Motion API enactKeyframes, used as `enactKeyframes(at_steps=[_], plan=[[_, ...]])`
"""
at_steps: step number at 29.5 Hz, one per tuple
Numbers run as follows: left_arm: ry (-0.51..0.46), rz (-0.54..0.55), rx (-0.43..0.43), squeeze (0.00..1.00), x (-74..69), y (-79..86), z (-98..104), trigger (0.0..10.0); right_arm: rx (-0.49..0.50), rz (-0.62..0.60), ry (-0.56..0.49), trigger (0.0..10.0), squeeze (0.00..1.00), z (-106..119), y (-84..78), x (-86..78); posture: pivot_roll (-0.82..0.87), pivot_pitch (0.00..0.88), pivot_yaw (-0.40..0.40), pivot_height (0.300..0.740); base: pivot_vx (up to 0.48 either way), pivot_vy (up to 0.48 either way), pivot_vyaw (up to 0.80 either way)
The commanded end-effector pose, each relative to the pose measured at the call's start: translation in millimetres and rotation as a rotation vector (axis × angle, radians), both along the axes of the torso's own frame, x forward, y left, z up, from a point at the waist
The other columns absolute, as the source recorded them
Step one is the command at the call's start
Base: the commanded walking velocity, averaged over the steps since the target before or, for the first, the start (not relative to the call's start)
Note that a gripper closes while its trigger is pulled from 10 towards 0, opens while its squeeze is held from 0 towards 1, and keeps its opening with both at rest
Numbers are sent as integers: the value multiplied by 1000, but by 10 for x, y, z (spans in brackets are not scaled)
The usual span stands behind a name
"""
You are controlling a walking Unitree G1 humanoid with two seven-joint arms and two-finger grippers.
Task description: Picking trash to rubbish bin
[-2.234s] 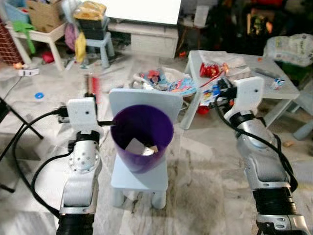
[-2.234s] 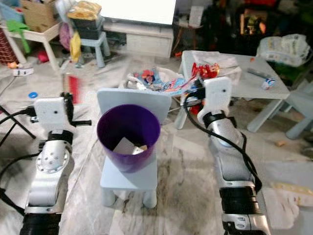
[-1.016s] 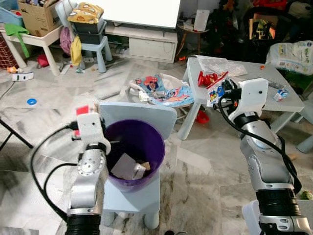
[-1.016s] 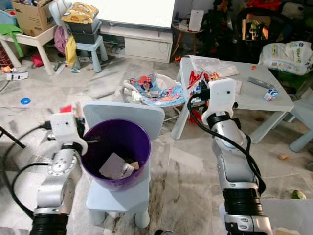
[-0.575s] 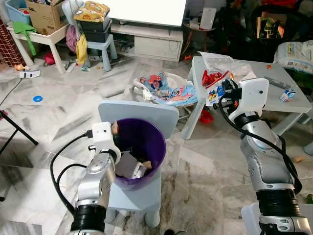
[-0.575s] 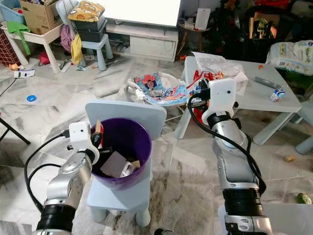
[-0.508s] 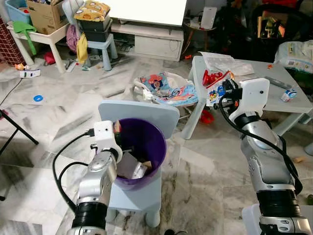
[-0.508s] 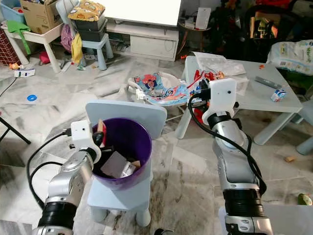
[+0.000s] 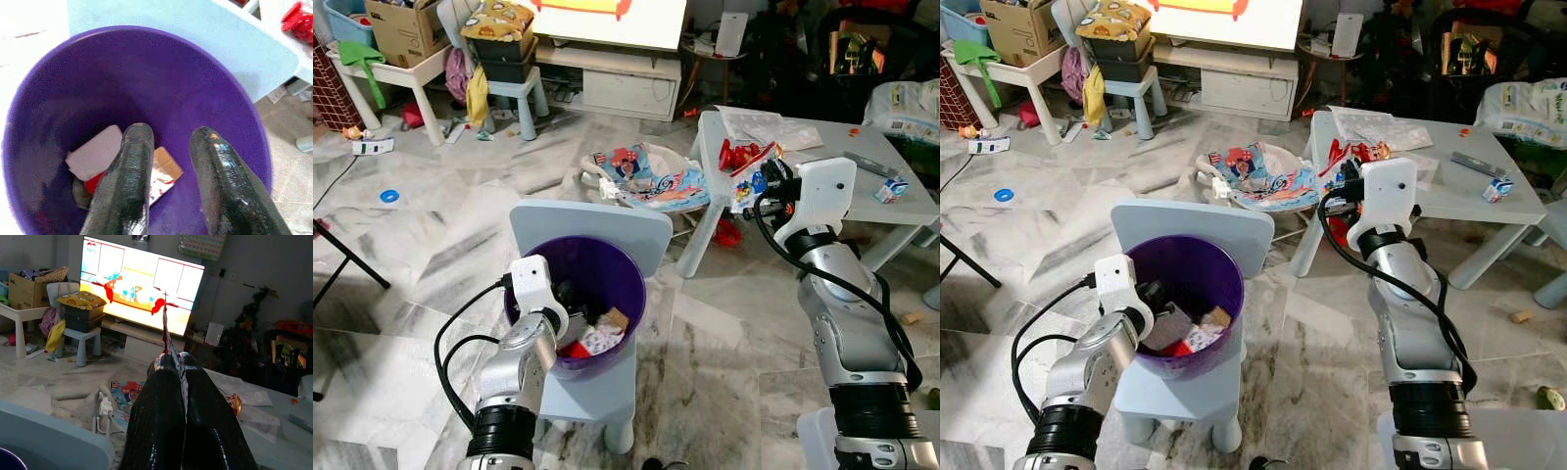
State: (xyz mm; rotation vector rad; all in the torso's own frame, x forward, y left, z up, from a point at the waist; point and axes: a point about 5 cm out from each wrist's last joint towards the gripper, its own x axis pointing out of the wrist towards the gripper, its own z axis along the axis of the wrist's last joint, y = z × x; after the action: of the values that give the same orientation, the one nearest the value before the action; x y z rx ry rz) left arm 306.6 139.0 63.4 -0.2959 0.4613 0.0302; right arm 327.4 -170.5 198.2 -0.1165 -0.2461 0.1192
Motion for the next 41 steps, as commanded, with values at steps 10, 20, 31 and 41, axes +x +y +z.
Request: enactKeyframes(at_steps=[10,20,31,41], plan=[[-98,162,190,1000,-392,404,301,10000,73,45,38,0,0,-108,157,87,121,128,-75,740,0,0,0],[-55,249,307,1000,-947,690,347,10000,180,222,164,0,0,-359,639,209,213,136,-62,740,0,0,0],[106,170,278,1000,-1387,689,211,10000,135,494,440,0,0,-830,1270,89,246,141,-51,740,0,0,0],[104,123,257,1000,-1340,634,290,10000,37,659,578,0,0,-1174,1668,-168,259,142,-51,740,0,0,0]])
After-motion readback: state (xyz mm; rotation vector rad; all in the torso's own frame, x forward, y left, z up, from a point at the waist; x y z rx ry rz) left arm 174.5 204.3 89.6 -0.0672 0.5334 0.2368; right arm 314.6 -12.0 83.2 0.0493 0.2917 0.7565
